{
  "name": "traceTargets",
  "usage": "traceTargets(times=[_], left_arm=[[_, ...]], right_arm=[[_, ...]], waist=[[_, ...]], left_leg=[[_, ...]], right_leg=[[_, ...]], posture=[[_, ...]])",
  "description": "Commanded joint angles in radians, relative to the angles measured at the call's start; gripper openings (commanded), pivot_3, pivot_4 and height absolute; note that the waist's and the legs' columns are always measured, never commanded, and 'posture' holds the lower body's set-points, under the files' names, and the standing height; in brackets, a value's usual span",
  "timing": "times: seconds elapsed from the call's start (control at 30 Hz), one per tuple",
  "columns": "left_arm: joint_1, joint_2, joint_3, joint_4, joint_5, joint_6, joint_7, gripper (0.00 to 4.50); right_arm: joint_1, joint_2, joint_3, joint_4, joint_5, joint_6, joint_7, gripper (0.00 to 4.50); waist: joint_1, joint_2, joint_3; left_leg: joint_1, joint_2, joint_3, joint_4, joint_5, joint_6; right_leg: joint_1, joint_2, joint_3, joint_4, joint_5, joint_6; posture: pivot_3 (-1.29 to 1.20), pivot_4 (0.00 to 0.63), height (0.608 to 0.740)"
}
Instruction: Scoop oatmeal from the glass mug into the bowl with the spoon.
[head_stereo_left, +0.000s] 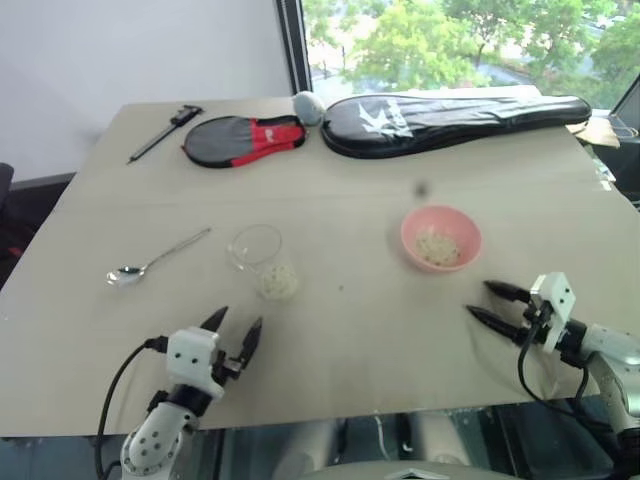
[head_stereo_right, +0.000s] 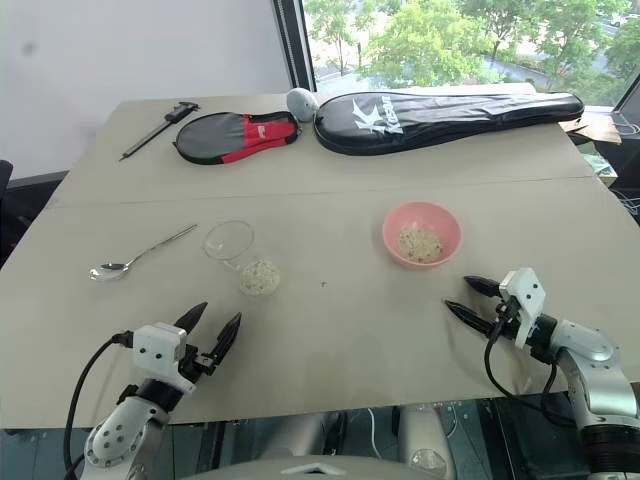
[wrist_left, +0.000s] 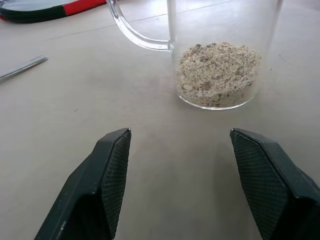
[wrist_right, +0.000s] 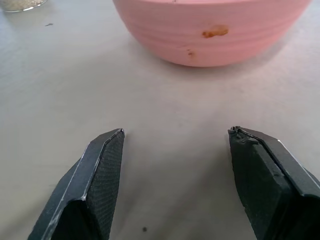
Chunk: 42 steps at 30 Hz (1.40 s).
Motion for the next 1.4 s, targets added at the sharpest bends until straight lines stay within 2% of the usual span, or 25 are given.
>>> traceTargets(times=[0.03,0.17,0.27,0.43,0.73,1.1,1.2,1.33,1.37,1.4], left_arm=[[0.022,0.032,0.089,-0.021,-0.057,0.022,-0.008,3.25],[-0.024,0.112,0.199,0.011,-0.122,0.072,-0.035,3.25],[-0.101,0.232,0.278,0.085,-0.163,0.137,-0.093,3.25],[-0.257,0.388,0.308,0.276,-0.145,0.176,-0.178,3.25],[-0.589,0.576,0.214,0.673,-0.048,0.193,-0.31,3.25],[-0.868,0.665,0.01,1.214,0.108,0.125,-0.572,3.25],[-0.919,0.667,-0.007,1.316,0.128,0.093,-0.582,2.42],[-0.953,0.667,-0.021,1.385,0.14,0.061,-0.587,0.63],[-0.957,0.667,-0.022,1.393,0.139,0.055,-0.589,0.27],[-0.959,0.666,-0.021,1.399,0.138,0.049,-0.59,0.11]], right_arm=[[0.041,-0.02,0.027,-0.086,0.017,0.028,0.038,3.32],[0.068,-0.037,0.041,-0.246,0.084,0.11,0.049,3.32],[0.055,-0.042,0.058,-0.421,0.17,0.222,0.021,3.32],[-0.028,-0.048,0.081,-0.604,0.276,0.376,-0.053,3.32],[-0.135,-0.043,0.078,-0.684,0.34,0.482,-0.161,3.32],[-0.142,-0.031,0.076,-0.683,0.324,0.477,-0.21,3.32],[-0.145,-0.029,0.08,-0.687,0.323,0.477,-0.22,3.32],[-0.155,-0.027,0.086,-0.682,0.323,0.475,-0.224,3.32],[-0.158,-0.027,0.086,-0.679,0.323,0.475,-0.224,3.32],[-0.161,-0.026,0.088,-0.678,0.322,0.475,-0.223,3.32]], waist=[[0.002,-0.002,0.002],[0.003,-0.005,0.007],[0.005,-0.003,0.01],[0.003,-0.004,0.01],[0.004,-0.008,0.012],[-0.001,-0.006,0.011],[-0.001,-0.003,0.009],[-0.009,-0.002,0.008],[-0.012,-0.002,0.008],[-0.015,-0.001,0.008]], left_leg=[[0.0,0.0,0.0,0.0,0.0,0.0],[-0.002,0.0,-0.003,0.0,0.0,0.0],[-0.002,0.0,-0.003,0.0,0.0,-0.001],[-0.002,0.0,-0.003,0.001,0.0,-0.001],[-0.007,-0.001,-0.003,-0.001,0.003,-0.002],[-0.006,-0.001,0.0,-0.004,0.002,-0.002],[-0.003,-0.001,0.001,-0.006,0.002,-0.001],[0.0,-0.001,0.002,-0.007,0.0,0.002],[0.0,-0.001,0.002,-0.007,0.0,0.002],[0.001,-0.001,0.002,-0.007,0.0,0.002]], right_leg=[[0.0,0.0,0.0,0.0,0.0,0.0],[-0.001,0.0,-0.003,0.0,0.0,0.0],[-0.001,0.0,-0.003,0.0,0.0,0.0],[-0.002,0.0,-0.005,0.001,0.0,0.0],[-0.004,0.0,-0.007,-0.005,0.003,-0.004],[-0.006,0.0,-0.005,-0.006,0.003,-0.005],[-0.006,0.0,-0.003,-0.006,0.003,-0.004],[-0.006,0.0,-0.002,-0.001,0.003,-0.004],[-0.006,0.0,-0.002,0.0,0.003,-0.004],[-0.006,0.0,-0.002,0.001,0.003,-0.004]], posture=[[0.0,0.15,0.74],[0.0,0.15,0.74],[0.0,0.15,0.74],[0.0,0.15,0.74],[0.0,0.15,0.74],[0.0,0.15,0.74],[0.0,0.15,0.74],[0.0,0.15,0.74],[0.0,0.15,0.74],[0.0,0.15,0.74]])
